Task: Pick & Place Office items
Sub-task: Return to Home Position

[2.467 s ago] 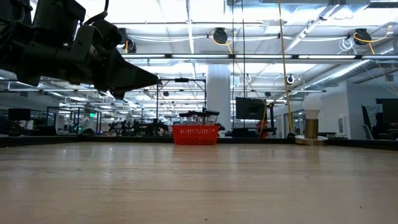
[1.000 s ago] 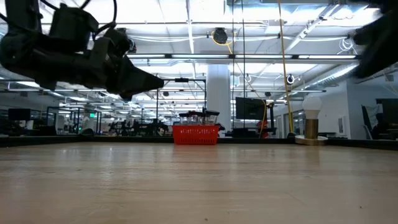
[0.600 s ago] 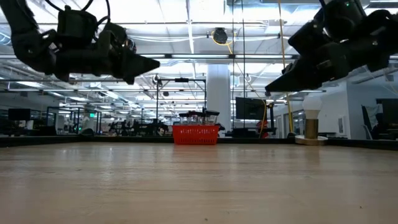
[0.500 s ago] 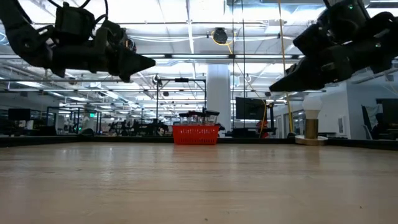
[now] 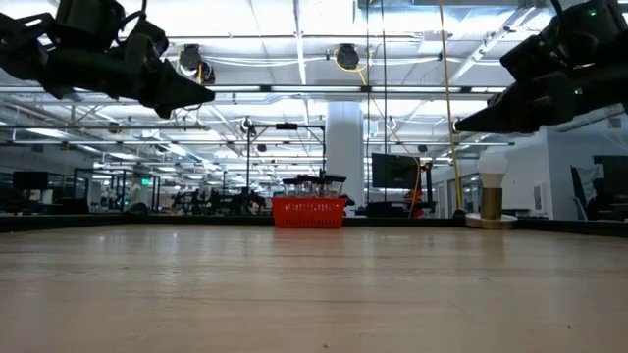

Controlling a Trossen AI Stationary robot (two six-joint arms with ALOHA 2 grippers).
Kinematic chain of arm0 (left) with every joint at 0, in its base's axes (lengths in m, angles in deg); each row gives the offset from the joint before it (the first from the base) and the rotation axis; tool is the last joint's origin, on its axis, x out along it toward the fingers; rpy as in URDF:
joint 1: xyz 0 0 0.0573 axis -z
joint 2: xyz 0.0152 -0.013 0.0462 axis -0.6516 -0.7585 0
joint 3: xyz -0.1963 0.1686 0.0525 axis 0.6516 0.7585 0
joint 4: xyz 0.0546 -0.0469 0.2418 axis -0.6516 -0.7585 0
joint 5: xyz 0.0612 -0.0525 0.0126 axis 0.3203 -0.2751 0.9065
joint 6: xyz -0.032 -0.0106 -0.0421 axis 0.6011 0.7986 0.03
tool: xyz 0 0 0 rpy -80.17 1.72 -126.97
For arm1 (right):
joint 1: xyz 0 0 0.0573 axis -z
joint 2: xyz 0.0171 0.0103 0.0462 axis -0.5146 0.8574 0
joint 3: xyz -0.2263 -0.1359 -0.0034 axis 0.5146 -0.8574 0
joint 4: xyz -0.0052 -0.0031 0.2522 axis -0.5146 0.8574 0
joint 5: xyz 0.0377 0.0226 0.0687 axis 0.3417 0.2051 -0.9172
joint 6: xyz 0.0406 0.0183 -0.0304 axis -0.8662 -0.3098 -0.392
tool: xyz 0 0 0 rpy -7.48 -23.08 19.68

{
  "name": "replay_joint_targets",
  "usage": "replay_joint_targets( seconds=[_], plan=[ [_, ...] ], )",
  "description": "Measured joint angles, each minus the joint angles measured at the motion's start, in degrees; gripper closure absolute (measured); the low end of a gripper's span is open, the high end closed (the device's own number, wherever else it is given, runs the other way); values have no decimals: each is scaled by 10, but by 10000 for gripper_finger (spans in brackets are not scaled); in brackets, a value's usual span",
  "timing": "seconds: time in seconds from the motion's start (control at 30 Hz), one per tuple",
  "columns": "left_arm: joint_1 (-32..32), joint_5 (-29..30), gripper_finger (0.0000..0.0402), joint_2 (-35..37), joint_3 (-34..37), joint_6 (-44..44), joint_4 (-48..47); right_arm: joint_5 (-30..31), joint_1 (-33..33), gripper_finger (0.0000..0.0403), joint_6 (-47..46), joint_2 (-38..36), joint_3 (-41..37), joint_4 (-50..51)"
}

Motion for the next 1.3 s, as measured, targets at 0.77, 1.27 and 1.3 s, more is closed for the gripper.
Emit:
replay_joint_targets(
  seconds=[0.77,1.27,1.3],
  plan=[
    [-86,49,385,325,132,41,-139,10,130,403,-64,-263,-51,93],
    [-81,64,364,414,132,100,-224,5,126,403,-110,-260,-98,30],
    [-81,65,362,414,132,103,-224,5,126,403,-110,-260,-99,28]
  ],
)
